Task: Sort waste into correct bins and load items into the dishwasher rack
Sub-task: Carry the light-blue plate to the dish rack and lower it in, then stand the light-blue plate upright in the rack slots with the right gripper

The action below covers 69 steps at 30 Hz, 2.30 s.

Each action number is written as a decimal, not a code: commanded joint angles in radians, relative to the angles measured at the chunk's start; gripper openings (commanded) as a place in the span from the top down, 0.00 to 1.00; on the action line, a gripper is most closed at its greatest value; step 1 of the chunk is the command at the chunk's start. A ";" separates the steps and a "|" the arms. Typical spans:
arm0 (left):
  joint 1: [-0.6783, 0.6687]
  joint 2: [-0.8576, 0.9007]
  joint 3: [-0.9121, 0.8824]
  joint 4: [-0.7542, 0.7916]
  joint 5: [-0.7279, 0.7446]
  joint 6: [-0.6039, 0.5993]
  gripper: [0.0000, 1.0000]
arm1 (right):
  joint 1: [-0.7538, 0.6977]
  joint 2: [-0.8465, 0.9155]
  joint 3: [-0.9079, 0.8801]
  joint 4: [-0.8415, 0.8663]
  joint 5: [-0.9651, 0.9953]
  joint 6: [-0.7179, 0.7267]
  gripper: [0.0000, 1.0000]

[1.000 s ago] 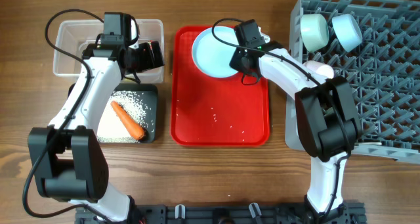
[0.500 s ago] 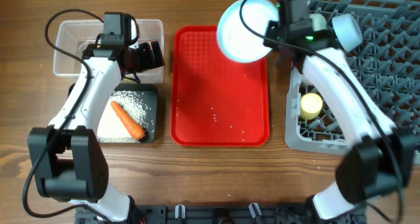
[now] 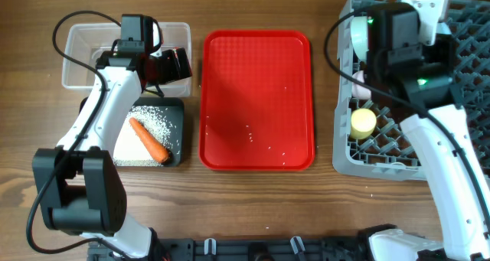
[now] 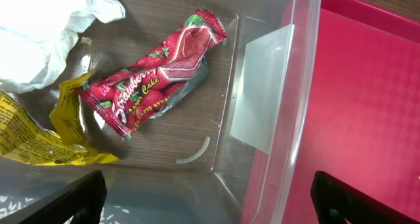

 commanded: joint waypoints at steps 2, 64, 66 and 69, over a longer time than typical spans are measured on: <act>0.000 -0.001 -0.003 0.001 0.008 -0.005 0.00 | -0.123 -0.008 -0.002 -0.002 -0.101 -0.066 0.88; 0.000 -0.001 -0.003 0.001 0.008 -0.005 0.00 | -1.117 -0.248 -0.171 0.056 -1.441 0.345 0.96; 0.000 -0.001 -0.003 0.001 0.008 -0.005 0.00 | -1.062 -0.266 -0.162 0.127 -1.441 0.230 0.96; 0.000 -0.001 -0.003 0.001 0.008 -0.005 0.00 | -0.935 -0.267 -0.161 0.225 -1.409 0.046 0.96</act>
